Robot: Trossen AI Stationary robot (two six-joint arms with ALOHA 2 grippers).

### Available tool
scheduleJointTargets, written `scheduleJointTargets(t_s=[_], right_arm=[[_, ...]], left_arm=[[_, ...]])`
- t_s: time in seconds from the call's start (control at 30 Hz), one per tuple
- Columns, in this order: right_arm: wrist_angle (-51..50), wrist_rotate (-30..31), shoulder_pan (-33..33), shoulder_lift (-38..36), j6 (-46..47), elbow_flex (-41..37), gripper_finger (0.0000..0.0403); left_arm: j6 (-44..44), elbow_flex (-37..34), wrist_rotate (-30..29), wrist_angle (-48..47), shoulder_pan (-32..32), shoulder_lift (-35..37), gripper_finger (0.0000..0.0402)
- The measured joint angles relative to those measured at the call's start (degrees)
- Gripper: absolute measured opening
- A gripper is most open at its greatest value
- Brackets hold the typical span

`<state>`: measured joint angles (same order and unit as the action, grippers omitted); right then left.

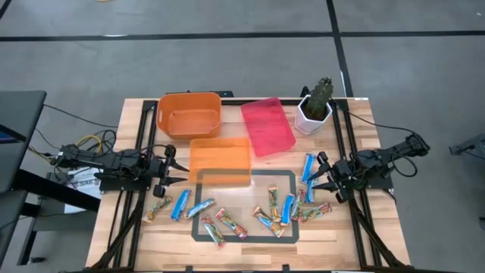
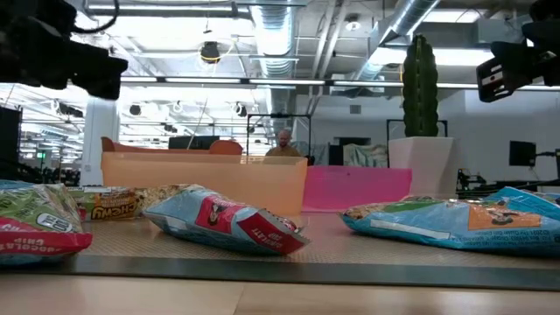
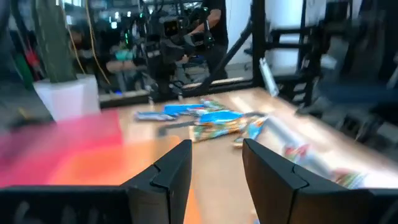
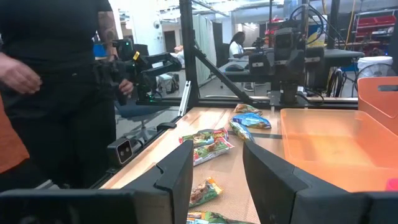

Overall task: Pick and place Granola Bars by type
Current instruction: Put the yellow granola bar into the bottom orange bin

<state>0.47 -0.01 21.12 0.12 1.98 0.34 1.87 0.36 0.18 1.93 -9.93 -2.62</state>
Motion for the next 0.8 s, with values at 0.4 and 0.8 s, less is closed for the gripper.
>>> scheduleJointTargets(t_s=[0.4,0.8], right_arm=[[-0.02,-0.01,-0.01,-0.02,0.01,0.01,0.0133],[0.00,0.00,-0.02,-0.02,0.02,0.02,0.0133]], left_arm=[[-54.74,0.00,-0.03,0.04,0.01,-0.01,0.0138],[-61.16,0.00,-3.43,0.46,0.02,-0.01,0.0138]])
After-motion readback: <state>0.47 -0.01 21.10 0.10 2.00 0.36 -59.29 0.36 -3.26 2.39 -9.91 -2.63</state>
